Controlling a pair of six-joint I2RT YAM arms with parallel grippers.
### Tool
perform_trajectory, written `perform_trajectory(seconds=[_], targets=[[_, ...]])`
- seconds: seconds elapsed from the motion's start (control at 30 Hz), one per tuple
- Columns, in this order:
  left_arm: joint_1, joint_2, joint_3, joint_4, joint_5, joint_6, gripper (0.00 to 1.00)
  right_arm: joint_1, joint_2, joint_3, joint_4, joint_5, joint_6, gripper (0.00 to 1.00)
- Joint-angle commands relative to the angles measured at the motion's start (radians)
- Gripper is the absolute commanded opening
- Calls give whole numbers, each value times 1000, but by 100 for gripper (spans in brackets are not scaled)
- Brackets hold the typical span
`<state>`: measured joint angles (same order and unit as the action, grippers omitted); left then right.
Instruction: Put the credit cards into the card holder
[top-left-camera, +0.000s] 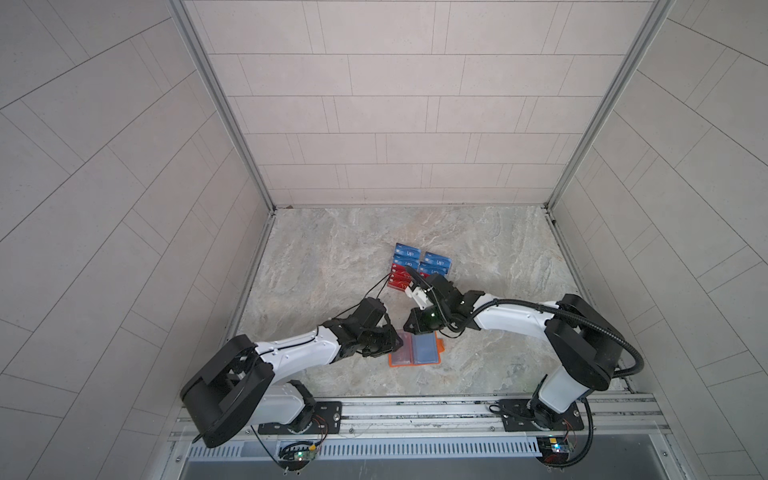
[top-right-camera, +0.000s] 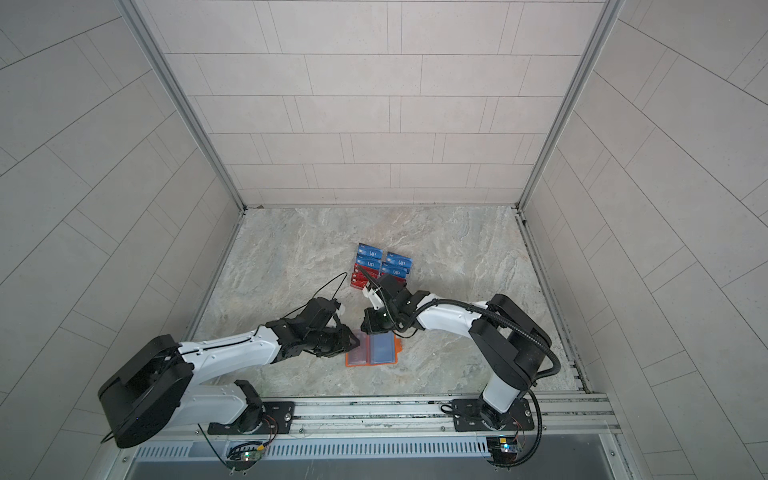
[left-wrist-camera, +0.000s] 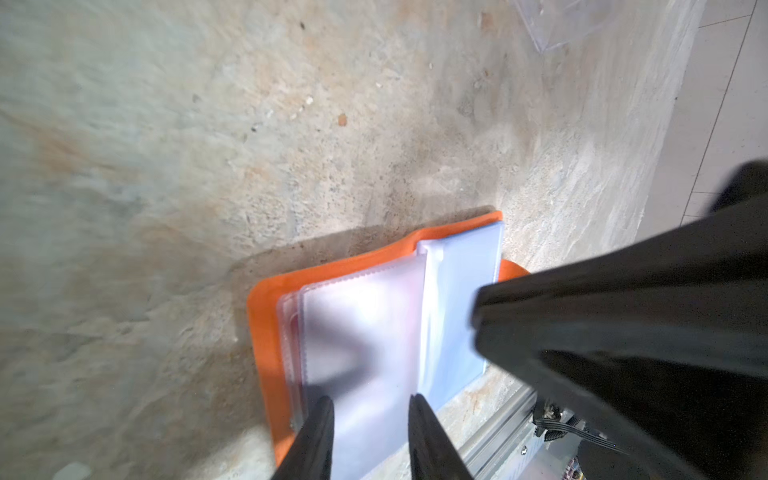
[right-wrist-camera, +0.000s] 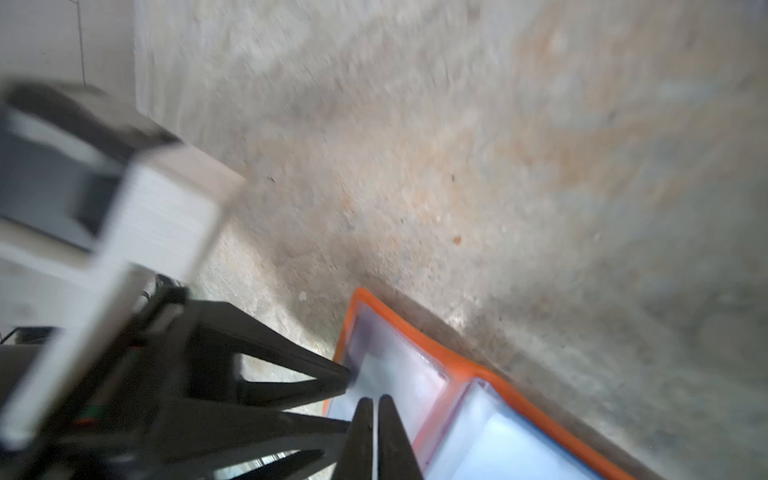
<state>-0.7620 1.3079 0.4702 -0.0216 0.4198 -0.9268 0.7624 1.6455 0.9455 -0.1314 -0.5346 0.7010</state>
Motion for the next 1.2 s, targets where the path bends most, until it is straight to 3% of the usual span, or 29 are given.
perform_trajectory(seconds=[0.0, 0.2, 0.43, 0.83, 1.17], targets=[[-6, 4, -19, 19, -25, 12, 36, -58, -16, 130, -176, 56, -140, 14], [-5, 8, -36, 37, -29, 11, 39, -109, 160, 484, -480, 143, -391, 23], [-6, -10, -36, 39, -33, 11, 40, -119, 336, 747, -619, 160, -529, 33], [-6, 3, -35, 42, -26, 18, 40, -121, 521, 970, -740, 236, -656, 35], [-5, 17, -28, 46, -19, 15, 41, -116, 610, 1047, -777, 269, -701, 35]])
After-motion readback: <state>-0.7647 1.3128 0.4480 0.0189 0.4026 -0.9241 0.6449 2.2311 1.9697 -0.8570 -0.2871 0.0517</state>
